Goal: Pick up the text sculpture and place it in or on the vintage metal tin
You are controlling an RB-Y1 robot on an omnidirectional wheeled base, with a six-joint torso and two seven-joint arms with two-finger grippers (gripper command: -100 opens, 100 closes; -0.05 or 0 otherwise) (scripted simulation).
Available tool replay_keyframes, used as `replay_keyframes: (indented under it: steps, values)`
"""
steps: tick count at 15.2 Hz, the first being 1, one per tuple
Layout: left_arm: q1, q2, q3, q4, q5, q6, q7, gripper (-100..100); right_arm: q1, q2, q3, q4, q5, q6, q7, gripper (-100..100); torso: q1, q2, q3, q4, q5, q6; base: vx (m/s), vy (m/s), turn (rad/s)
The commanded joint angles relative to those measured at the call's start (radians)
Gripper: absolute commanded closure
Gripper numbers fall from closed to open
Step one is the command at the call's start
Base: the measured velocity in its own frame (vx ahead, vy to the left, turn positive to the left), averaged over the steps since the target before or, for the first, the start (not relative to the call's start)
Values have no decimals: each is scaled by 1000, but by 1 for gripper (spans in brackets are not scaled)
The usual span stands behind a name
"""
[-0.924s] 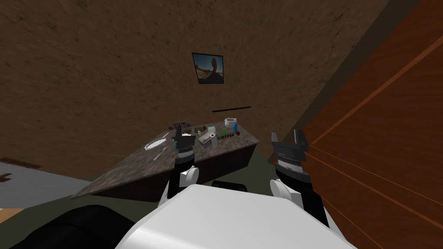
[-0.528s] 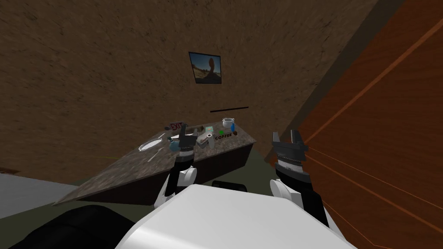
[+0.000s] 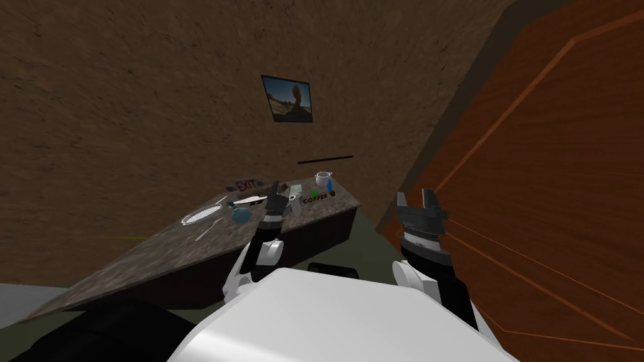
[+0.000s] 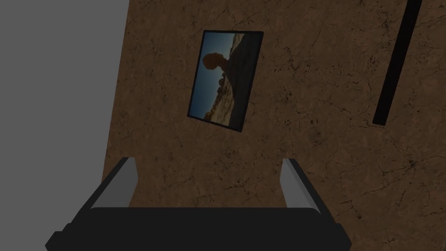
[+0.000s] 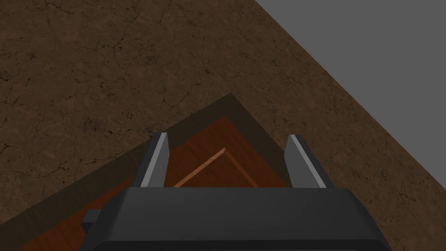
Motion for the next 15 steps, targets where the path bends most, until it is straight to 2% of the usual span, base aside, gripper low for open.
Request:
replay_keyframes:
  steps: [1, 4, 5, 6, 8, 9, 10, 11, 13, 14, 15]
  values:
    - [-10, 9, 10, 4, -6, 44, -3, -100, 0, 0, 0, 0, 0, 0, 0, 0, 0, 0, 0, 0, 0, 0, 5, -135, -80]
    - [-39, 25, 39, 24, -21, 110, -9, -100, 0, 0, 0, 0, 0, 0, 0, 0, 1, 2, 1, 0, 0, 0, -2, -148, -99]
    - [-39, 25, 39, 24, -21, 130, -9, -100, 0, 0, 0, 0, 0, 0, 0, 0, 1, 1, 1, 0, 0, 0, 21, -155, -86]
    - [-54, 30, 55, 36, -28, 157, -13, -100, 0, 0, 0, 0, 0, 0, 0, 0, 1, 1, 1, 0, 0, 0, 39, -172, -108]
    - [-54, 30, 55, 36, -28, 176, -13, -100, 0, 0, 0, 0, 0, 0, 0, 0, 0, 0, 0, 0, 0, 0, 27, -136, -48]
    - [-69, 34, 71, 48, -35, 212, -15, -100, 0, 0, 0, 0, 0, 0, 0, 0, 2, 0, 0, 0, 0, 0, 17, -130, -76]
    - [-69, 34, 71, 48, -35, 224, -15, -100, 0, 0, 0, 0, 0, 0, 0, 0, 2, 1, 0, 0, 1, 0, 22, -132, -91]
    - [-85, 36, 89, 61, -42, 250, -18, -100, 0, 0, 0, 0, 0, 0, 0, 0, 2, 1, 0, 0, 1, 0, 22, -150, -132]
    - [-85, 36, 89, 61, -42, 273, -18, -100, 0, 0, 0, 0, 0, 0, 0, 0, 1, 0, 0, 0, 0, 0, 27, -126, -56]
    - [-101, 38, 107, 75, -48, 308, -21, -100, 0, 0, 0, 0, 0, 0, 0, 0, 3, 1, 0, 0, 1, -1, 35, -106, -79]
    - [-101, 38, 107, 75, -48, 323, -21, -100, 0, 0, 0, 0, 0, 0, 0, 0, 4, 0, 0, 0, 1, 0, 33, -105, -98]
